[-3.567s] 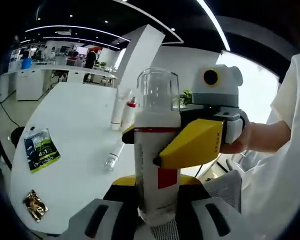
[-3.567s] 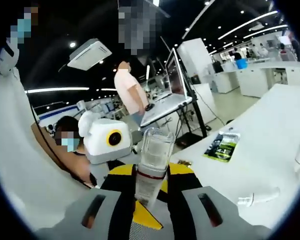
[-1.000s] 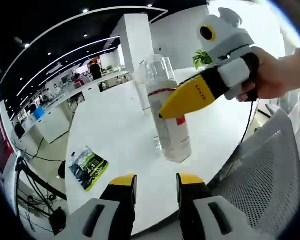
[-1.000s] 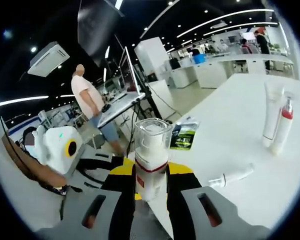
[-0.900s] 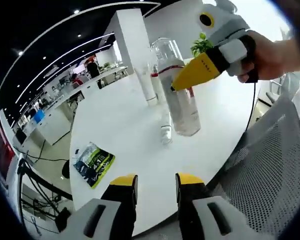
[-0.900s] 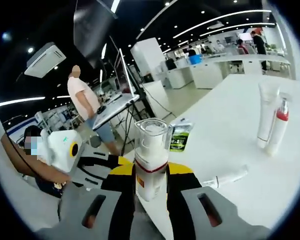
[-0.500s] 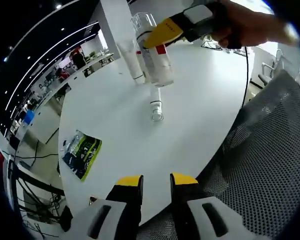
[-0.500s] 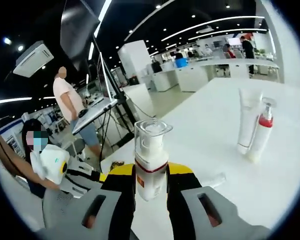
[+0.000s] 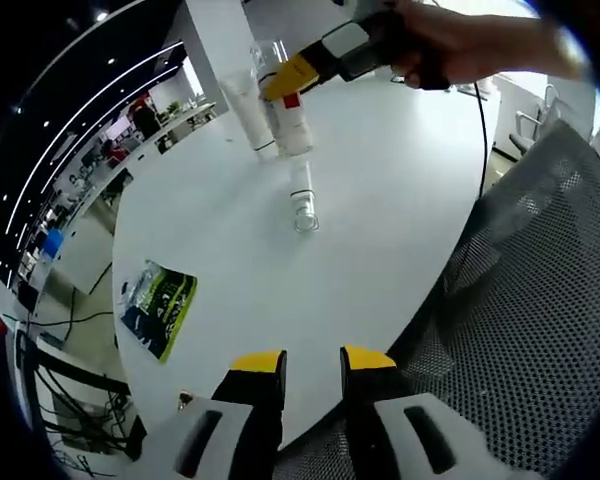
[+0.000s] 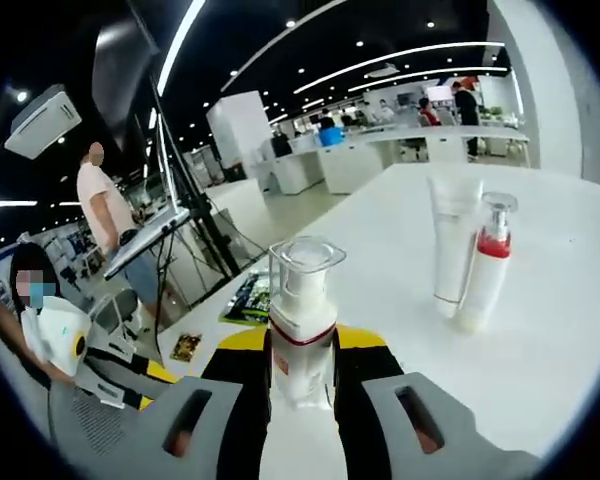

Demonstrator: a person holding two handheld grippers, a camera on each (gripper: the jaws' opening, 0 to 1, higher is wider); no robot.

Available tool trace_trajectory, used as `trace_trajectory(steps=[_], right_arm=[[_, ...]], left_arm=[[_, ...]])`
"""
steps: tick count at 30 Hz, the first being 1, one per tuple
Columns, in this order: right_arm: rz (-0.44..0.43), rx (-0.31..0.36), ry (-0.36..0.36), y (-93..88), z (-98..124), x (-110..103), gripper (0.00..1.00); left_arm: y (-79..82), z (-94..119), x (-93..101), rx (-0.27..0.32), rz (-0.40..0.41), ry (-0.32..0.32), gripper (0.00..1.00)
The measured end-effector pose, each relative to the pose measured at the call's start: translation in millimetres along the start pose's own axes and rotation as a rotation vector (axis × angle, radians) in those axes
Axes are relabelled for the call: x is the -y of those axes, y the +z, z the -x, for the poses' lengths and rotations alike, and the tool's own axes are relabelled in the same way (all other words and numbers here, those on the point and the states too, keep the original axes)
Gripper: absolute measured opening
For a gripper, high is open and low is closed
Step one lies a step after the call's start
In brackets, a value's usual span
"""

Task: Arrange the skincare products in the storage area until every visible bottle or jar stands upright without overlapping.

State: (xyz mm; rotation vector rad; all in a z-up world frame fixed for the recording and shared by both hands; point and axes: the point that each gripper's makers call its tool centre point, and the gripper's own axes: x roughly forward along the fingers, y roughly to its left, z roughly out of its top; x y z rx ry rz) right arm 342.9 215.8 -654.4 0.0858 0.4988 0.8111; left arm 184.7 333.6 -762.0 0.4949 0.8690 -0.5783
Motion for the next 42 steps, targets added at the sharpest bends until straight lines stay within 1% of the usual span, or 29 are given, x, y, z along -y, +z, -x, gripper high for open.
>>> trace_trajectory(steps=[1, 3, 4, 6, 8, 10, 11, 14, 15, 17, 20, 24, 25, 27, 30, 33, 38, 42], right_arm=[[0.008, -0.001, -0.006, 0.9, -2, 3, 0.21], [0.034, 0.002, -0.015, 5.0, -7, 13, 0.21], [0.061, 0.012, -0.032, 9.0, -10, 21, 0.21], [0.107, 0.004, -0.062, 11.9, -15, 35, 0.21], [0.115, 0.014, -0.082, 15.0, -18, 45, 0.21], [0.124, 0.018, -0.092, 16.0, -22, 56, 0.21], [0.161, 0.011, -0.115, 15.2, -25, 64, 0.21], [0.171, 0.002, -0.140, 9.0, -30, 76, 0.21], [0.188, -0.002, -0.152, 6.3, -32, 80, 0.21], [0.184, -0.009, -0.153, 1.9, -35, 86, 0.21], [0.202, -0.018, -0.165, -3.6, -39, 95, 0.21], [0.232, -0.028, -0.173, -7.5, -44, 102, 0.21], [0.253, -0.021, -0.170, -7.5, -47, 102, 0.21], [0.290, -0.033, -0.182, -10.8, -49, 105, 0.21], [0.286, -0.027, -0.190, -15.0, -52, 111, 0.21], [0.299, -0.039, -0.201, -20.6, -55, 116, 0.21], [0.312, -0.032, -0.201, -21.2, -57, 119, 0.21], [0.324, -0.042, -0.208, -27.7, -59, 123, 0.21]], left_arm=[[-3.2, -1, -0.2, -0.018, -0.003, 0.001, 0.22], [-2.8, 0, -0.1, -0.015, -0.004, 0.000, 0.22], [-2.1, 0, -0.3, -0.013, -0.004, 0.001, 0.22], [-1.5, 0, -1.7, -0.010, 0.003, 0.006, 0.22], [-2.2, 0, -2.6, -0.015, 0.007, 0.009, 0.22], [0.1, 0, -4.9, -0.001, 0.016, 0.016, 0.22], [-0.1, 0, -5.1, -0.002, 0.022, 0.017, 0.22], [-1.3, 0, -3.6, -0.008, 0.015, 0.013, 0.22], [-1.6, -1, -3.2, -0.011, 0.013, 0.012, 0.22], [-2.2, -1, -3.2, -0.014, 0.017, 0.011, 0.22], [-2.7, -1, -3.2, -0.017, 0.016, 0.011, 0.22], [-4.9, -2, -2.7, -0.029, 0.012, 0.009, 0.22], [-4.9, -2, -2.3, -0.028, 0.011, 0.007, 0.22], [-4.7, -3, -2.2, -0.028, 0.011, 0.007, 0.22], [-5.3, -3, -2.3, -0.031, 0.014, 0.008, 0.22], [-6.3, -3, -2.9, -0.034, 0.018, 0.010, 0.22], [-7.1, -4, -2.7, -0.034, 0.016, 0.009, 0.22], [-7.7, -4, -2.8, -0.036, 0.017, 0.009, 0.22]])
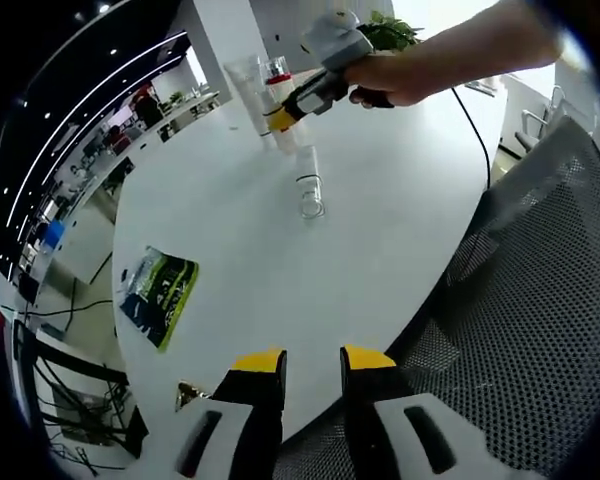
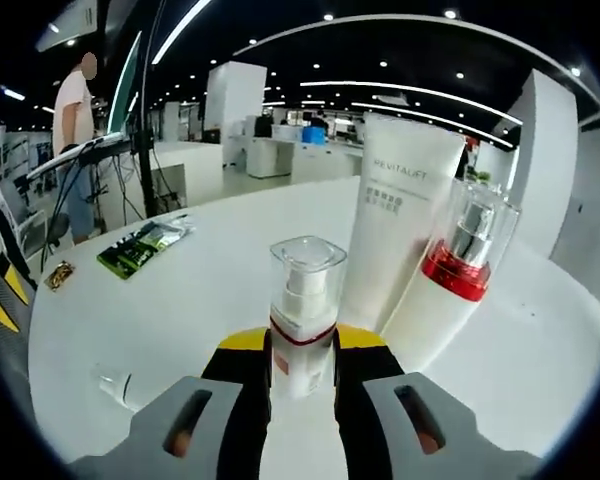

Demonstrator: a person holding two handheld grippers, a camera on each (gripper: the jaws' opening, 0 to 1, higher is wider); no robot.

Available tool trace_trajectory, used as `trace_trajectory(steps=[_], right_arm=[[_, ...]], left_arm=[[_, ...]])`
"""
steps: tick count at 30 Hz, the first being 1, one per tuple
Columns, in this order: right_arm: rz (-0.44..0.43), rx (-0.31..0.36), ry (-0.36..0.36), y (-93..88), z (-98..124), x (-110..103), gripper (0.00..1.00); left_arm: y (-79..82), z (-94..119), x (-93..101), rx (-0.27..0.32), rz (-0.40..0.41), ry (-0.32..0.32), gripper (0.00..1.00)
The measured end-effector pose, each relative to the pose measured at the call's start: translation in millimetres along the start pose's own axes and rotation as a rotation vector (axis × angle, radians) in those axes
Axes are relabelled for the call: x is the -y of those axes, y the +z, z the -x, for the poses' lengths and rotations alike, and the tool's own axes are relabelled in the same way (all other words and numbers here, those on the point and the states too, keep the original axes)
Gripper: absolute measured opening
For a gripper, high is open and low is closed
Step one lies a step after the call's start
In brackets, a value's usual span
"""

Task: Arrange the skincare products in the storage area until every visible bottle or jar stands upright without overlapping.

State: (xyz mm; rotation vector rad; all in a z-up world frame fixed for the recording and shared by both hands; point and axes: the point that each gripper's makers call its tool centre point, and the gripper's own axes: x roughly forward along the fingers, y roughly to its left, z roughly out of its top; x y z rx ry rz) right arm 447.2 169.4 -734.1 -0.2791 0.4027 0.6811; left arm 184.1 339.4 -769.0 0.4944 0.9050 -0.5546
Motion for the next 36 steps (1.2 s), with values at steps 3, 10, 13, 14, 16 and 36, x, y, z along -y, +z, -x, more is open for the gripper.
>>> trace_trajectory(steps=[3, 10, 13, 14, 16, 36], right_arm=[[-0.003, 0.032, -0.004, 3.1, 2, 1, 0.21], [-0.001, 0.076, -0.025, 5.6, -1, 3, 0.22], [-0.014, 0.079, -0.044, 6.0, -3, 6, 0.22], [-0.021, 0.080, -0.047, 6.1, -4, 7, 0.22], [-0.024, 0.079, -0.053, 6.2, -4, 8, 0.22], [0.020, 0.032, -0.077, 6.1, -9, 9, 0.27]], left_arm=[[0.2, 0, -0.2, 0.003, 0.000, 0.001, 0.22], [-0.7, 0, -0.7, 0.002, 0.001, 0.001, 0.22], [-1.4, 0, -0.9, 0.001, 0.000, 0.000, 0.22], [-1.6, -1, -0.7, 0.000, -0.001, -0.001, 0.22], [-1.7, -1, -0.6, 0.001, -0.004, -0.001, 0.22], [-1.3, 0, -1.5, 0.007, -0.002, -0.003, 0.22]])
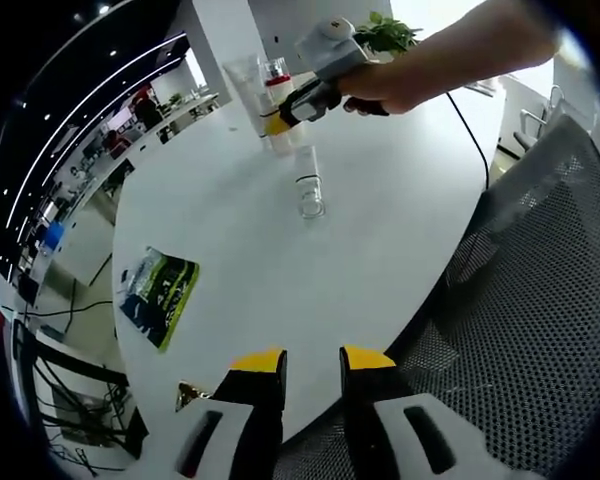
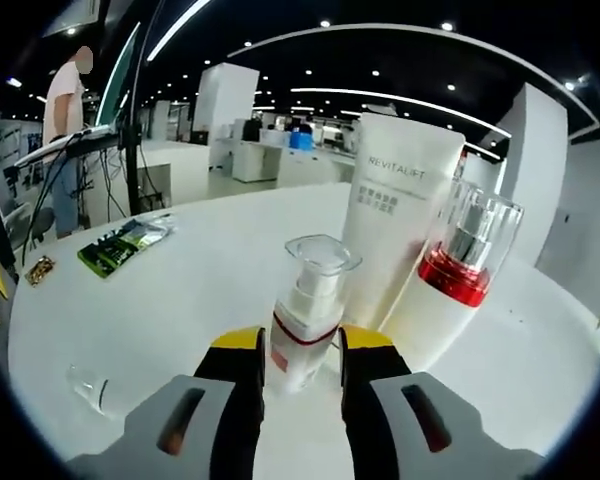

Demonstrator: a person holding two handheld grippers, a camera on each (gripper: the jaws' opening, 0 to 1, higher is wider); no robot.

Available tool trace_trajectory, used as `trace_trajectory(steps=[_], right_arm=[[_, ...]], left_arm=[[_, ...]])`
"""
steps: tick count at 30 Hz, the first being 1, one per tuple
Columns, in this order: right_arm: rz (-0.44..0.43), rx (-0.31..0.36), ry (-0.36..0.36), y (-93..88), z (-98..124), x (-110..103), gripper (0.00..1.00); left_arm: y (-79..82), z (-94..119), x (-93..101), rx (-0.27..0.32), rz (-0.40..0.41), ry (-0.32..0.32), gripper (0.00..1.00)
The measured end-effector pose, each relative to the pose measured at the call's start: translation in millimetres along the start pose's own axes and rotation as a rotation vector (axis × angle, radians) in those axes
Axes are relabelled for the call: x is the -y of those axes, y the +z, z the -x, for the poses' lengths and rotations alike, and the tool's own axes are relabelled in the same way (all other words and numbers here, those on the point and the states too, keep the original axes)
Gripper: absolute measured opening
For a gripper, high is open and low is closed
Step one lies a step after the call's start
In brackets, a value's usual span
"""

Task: Arrange the skincare products in the storage area until every visible bottle or jar stands upright without overlapping.

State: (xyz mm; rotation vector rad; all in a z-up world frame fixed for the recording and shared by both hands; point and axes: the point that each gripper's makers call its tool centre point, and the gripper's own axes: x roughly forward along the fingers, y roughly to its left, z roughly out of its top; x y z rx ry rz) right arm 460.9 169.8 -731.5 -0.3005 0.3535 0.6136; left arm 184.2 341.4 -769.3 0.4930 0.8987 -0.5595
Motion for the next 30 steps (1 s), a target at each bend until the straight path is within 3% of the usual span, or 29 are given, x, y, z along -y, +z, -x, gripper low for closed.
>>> trace_trajectory(steps=[6, 14, 30], right_arm=[[-0.016, -0.013, -0.014, -1.2, 2, 2, 0.28], [-0.101, -0.049, -0.030, -10.8, 4, 3, 0.24], [-0.138, -0.075, -0.045, -14.9, 3, 10, 0.21]], left_arm=[[0.5, 2, -0.7, 0.001, -0.002, 0.003, 0.22], [0.3, 2, -2.0, 0.002, -0.001, 0.008, 0.22], [-1.5, 2, -4.3, -0.002, 0.005, 0.014, 0.22]])
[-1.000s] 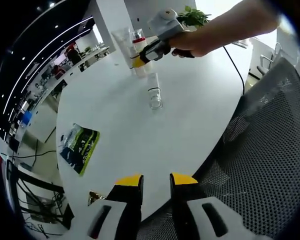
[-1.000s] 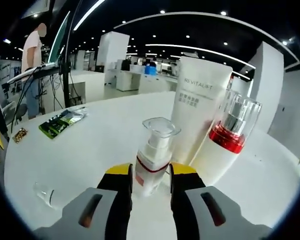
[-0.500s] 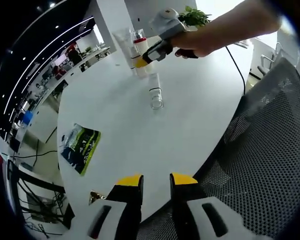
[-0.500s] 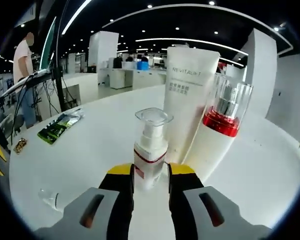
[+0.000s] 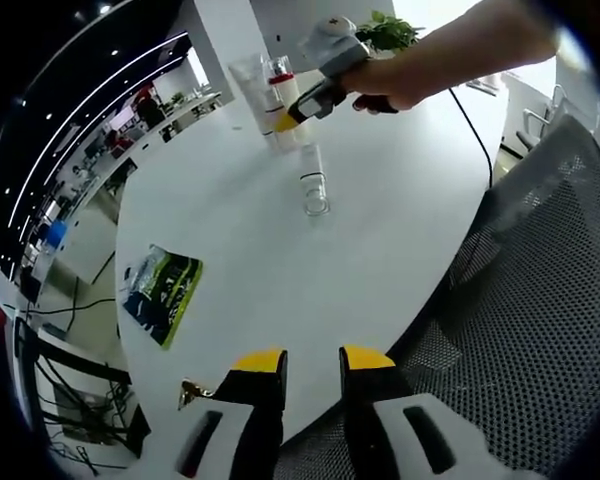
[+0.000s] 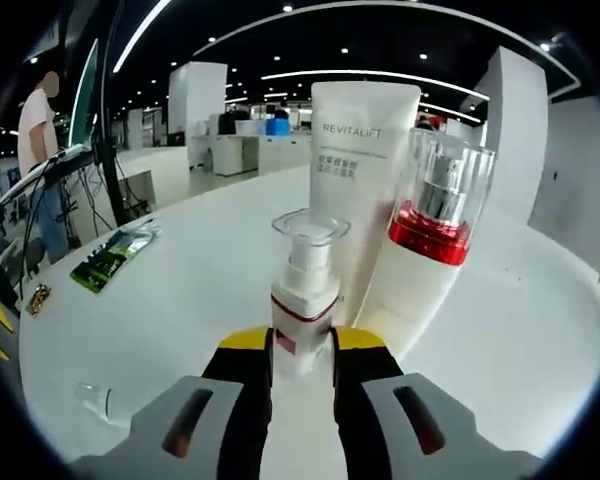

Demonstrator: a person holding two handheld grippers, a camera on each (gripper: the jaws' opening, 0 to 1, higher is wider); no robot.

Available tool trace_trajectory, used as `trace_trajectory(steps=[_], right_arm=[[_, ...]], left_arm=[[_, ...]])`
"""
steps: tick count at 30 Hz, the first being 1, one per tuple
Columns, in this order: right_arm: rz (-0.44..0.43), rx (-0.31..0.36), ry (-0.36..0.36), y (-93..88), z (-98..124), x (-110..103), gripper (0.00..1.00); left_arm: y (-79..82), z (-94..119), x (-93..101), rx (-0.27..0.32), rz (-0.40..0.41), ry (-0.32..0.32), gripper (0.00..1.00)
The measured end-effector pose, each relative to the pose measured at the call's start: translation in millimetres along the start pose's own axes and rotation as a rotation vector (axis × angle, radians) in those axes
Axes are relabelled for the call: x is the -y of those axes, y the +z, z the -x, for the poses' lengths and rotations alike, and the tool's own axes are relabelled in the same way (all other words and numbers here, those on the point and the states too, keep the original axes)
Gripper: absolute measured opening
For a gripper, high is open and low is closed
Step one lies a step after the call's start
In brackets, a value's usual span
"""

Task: Arrange the skincare products in the storage area until every visible bottle or jar stands upright without overlapping.

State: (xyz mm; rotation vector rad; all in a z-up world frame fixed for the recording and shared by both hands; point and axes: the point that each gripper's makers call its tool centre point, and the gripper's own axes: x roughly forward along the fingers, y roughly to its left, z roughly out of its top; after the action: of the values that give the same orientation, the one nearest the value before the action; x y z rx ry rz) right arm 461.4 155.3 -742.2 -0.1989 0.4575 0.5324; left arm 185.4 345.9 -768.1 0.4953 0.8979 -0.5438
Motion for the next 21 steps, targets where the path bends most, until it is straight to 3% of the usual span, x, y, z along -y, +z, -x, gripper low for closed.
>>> trace_trajectory(steps=[9, 21], right_arm=[[0.011, -0.022, -0.004, -2.9, 10, -5, 0.24], [-0.086, 0.003, -0.030, -19.8, 45, -4, 0.26]], left_arm=[[1.1, -1, 1.3, 0.004, -0.007, -0.007, 0.21], [-0.1, -2, 2.9, -0.004, -0.020, -0.015, 0.21]])
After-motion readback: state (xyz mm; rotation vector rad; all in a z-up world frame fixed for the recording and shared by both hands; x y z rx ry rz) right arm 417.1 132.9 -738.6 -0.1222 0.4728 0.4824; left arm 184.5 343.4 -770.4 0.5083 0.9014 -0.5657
